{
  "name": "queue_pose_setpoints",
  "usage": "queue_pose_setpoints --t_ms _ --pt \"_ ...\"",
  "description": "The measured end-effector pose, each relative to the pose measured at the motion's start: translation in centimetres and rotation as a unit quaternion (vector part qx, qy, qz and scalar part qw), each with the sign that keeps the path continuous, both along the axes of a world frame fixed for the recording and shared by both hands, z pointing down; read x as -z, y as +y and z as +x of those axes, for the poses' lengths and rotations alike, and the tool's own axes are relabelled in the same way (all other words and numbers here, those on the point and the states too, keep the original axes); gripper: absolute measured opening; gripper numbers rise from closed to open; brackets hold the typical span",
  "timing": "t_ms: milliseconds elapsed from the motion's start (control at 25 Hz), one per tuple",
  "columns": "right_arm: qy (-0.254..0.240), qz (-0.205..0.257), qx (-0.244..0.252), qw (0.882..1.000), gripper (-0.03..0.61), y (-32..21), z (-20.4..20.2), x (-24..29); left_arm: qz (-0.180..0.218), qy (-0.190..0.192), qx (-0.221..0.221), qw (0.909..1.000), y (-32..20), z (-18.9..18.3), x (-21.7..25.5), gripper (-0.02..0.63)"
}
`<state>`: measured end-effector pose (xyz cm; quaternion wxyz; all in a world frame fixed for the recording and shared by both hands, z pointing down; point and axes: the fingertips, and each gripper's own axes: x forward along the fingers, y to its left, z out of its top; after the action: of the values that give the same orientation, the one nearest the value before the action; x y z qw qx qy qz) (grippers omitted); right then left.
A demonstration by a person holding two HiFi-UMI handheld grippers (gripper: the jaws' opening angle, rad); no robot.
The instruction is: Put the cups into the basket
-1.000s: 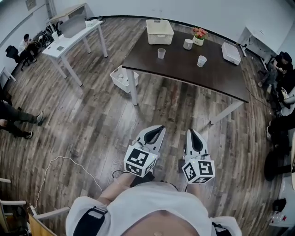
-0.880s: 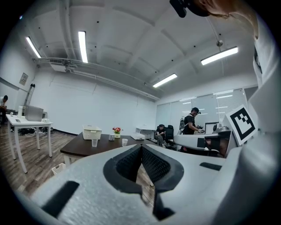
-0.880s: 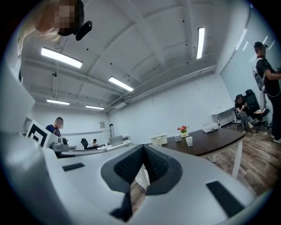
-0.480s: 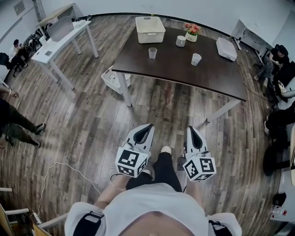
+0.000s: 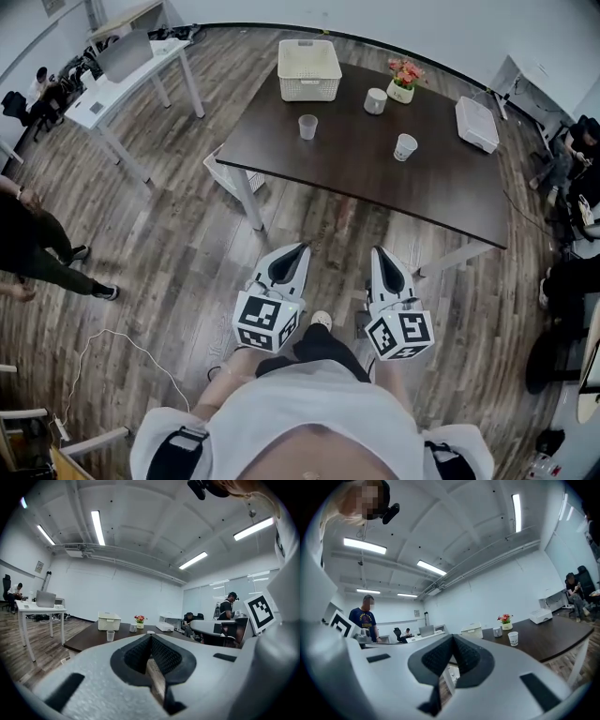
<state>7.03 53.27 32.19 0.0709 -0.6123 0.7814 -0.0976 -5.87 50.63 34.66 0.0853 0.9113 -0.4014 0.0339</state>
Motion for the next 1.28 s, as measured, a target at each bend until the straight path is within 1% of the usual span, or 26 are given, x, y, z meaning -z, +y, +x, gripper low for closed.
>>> queue_pose_setpoints --t_ms 160,240,360,560,760,880,960,1160,1280 --pt "0.006 -0.02 0.036 0.999 0.011 -4.1 2.1 -1.1 -0.003 0.0 0.017 0.9998 -3.5 2.7 -0.4 0.011" --pt "0.017 -0.025 0.046 0.998 0.012 -6.0 2.9 -1.5 -0.004 0.001 0.027 0.9996 -5.2 3.6 -0.6 0.011" --pt "0.016 -0.027 0.058 0.998 0.012 -8.4 4.0 -1.8 -0.005 0.003 0.039 0.9992 -7.5 4.7 -0.7 0.011" --pt "0.009 -0.021 0.072 0.997 0.012 -11.5 5.6 -1.8 -0.005 0.008 0.06 0.9982 -10.3 5.7 -0.9 0.011" --pt "0.008 -0.017 0.086 0.996 0.012 -13.0 5.7 -1.8 -0.017 0.005 0.079 0.9967 -11.5 5.7 -1.5 0.011" --pt "0.006 -0.023 0.091 0.996 0.012 -14.2 5.7 -2.2 -0.03 0.007 0.085 0.9959 -12.9 5.7 -2.1 0.011" --pt "0.001 -0.028 0.093 0.995 0.012 -15.0 5.7 -2.6 -0.032 0.009 0.085 0.9958 -13.9 5.7 -2.3 0.011" --pt "-0.02 -0.04 0.071 0.996 0.012 -18.5 6.4 -3.5 -0.036 0.009 0.081 0.996 -17.2 5.8 -3.0 0.011" --pt "-0.018 -0.046 0.067 0.997 0.012 -21.2 6.3 -3.8 -0.04 0.003 0.076 0.9963 -20.1 5.5 -3.4 0.011"
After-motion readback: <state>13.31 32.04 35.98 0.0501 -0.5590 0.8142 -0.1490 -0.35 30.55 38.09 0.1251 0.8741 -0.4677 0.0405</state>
